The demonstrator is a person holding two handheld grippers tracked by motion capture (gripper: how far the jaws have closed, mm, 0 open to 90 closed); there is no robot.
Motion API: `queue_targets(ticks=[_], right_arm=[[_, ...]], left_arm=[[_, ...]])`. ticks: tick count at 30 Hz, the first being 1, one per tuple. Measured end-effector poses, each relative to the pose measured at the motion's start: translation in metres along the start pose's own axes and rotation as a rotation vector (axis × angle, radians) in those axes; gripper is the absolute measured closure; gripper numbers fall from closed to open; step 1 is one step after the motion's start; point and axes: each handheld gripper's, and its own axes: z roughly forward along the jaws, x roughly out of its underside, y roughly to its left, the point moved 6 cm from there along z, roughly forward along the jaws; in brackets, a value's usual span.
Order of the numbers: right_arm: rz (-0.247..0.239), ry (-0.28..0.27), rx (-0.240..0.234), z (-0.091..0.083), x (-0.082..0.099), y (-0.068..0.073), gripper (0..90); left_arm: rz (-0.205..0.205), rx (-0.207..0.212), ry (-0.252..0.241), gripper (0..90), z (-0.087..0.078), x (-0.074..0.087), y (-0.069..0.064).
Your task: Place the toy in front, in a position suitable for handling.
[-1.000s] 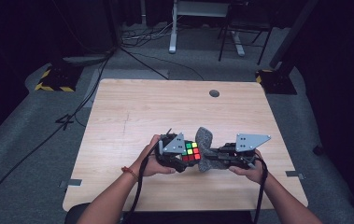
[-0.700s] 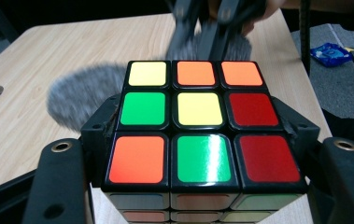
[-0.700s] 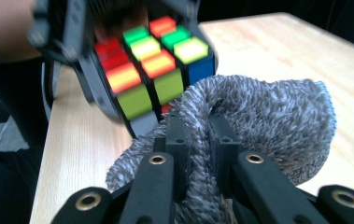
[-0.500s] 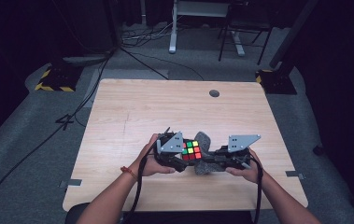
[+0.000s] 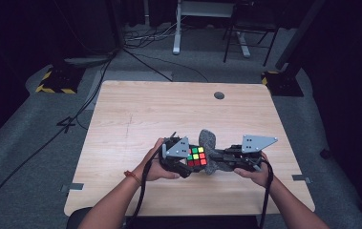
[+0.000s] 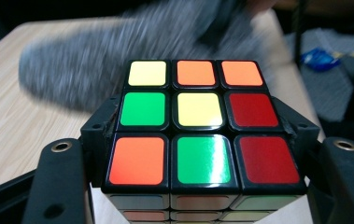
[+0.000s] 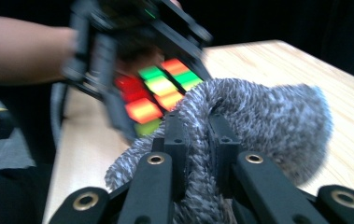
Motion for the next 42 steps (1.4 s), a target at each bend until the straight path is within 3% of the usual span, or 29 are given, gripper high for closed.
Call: queue_targets(ticks=[2, 5, 7, 11, 15, 18, 26, 37, 42], right_arm=[[0.016, 0.025, -0.011, 0.003, 0.005, -0.001, 81.4], [0.023, 0.098, -0.036, 0.011, 0.013, 0.000, 81.4], [0.016, 0.125, -0.037, 0.016, 0.018, 0.001, 81.3], [0.003, 0.072, -0.044, 0.011, 0.011, 0.002, 81.4], [-0.023, 0.050, -0.040, 0.008, 0.008, 0.005, 81.4], [-0.015, 0.017, -0.047, 0.005, 0.005, 0.005, 81.4], [-0.004, -0.010, -0.050, 0.005, 0.002, 0.007, 81.7], [-0.048, 0.007, -0.049, 0.008, 0.000, 0.014, 81.6], [-0.032, 0.046, -0.008, 0.006, 0.005, 0.004, 81.7]], left_arm=[[0.019, -0.006, -0.011, 33.4, -0.002, -0.004, -0.003], [0.008, 0.004, -0.045, 33.4, -0.005, -0.008, -0.003], [0.011, -0.005, -0.041, 33.4, -0.005, -0.007, -0.001], [0.012, -0.021, 0.022, 33.2, 0.003, 0.001, 0.001], [0.023, -0.027, 0.040, 33.1, 0.006, 0.003, 0.002], [0.033, -0.027, 0.060, 33.1, 0.007, 0.005, 0.002], [0.031, -0.026, 0.095, 32.9, 0.017, 0.006, 0.003], [0.055, -0.044, 0.217, 33.1, 0.032, 0.017, 0.001], [0.046, -0.051, 0.171, 33.4, 0.024, 0.014, 0.004]])
